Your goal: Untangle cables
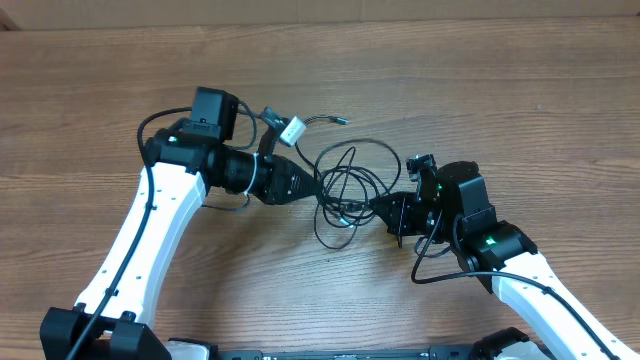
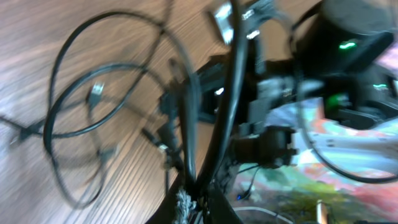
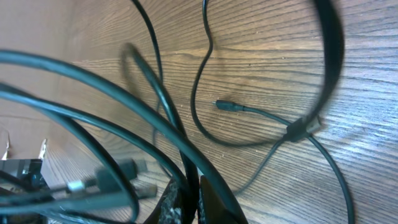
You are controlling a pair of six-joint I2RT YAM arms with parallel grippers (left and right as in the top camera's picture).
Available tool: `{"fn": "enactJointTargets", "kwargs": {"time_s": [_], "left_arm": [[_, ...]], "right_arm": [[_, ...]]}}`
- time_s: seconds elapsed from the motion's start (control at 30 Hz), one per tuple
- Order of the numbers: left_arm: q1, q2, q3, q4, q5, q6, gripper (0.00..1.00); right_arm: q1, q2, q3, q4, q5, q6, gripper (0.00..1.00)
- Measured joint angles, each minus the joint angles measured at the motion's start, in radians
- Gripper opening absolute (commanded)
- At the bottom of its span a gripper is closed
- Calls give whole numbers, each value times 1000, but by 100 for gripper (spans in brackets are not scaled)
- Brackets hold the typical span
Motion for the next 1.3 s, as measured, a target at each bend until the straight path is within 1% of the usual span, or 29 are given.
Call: {"fn": "enactJointTargets", "kwargs": {"time_s": [0.07, 0.13, 0.2, 0.37, 0.47, 0.8, 0.97, 1.13, 1.3], "left_arm": [[15, 1, 0, 12, 38, 24, 38], [32, 1, 2, 20, 42, 34, 48], [44, 1, 2, 19, -3, 29, 52], [35, 1, 2, -12, -159, 6, 53], [14, 1, 2, -27, -223, 0, 51], [-89, 1, 2, -27, -328, -57, 49], [-143, 1, 2, -34, -358, -74, 50], [-166, 1, 2, -34, -383, -82, 47], [-166, 1, -3, -31, -460, -147, 45]], "right_arm": [[0, 0, 1, -4, 7, -2, 4], [-3, 0, 0, -23, 28, -5, 4], [-3, 0, 0, -24, 34, -7, 4], [-3, 0, 0, -23, 46, -10, 4], [-3, 0, 0, -3, 37, -10, 4], [-3, 1, 0, 233, -133, -5, 4], [-3, 1, 0, 324, -165, 33, 4], [-3, 1, 0, 417, -189, 82, 4], [-3, 1, 0, 476, -220, 128, 4]]}}
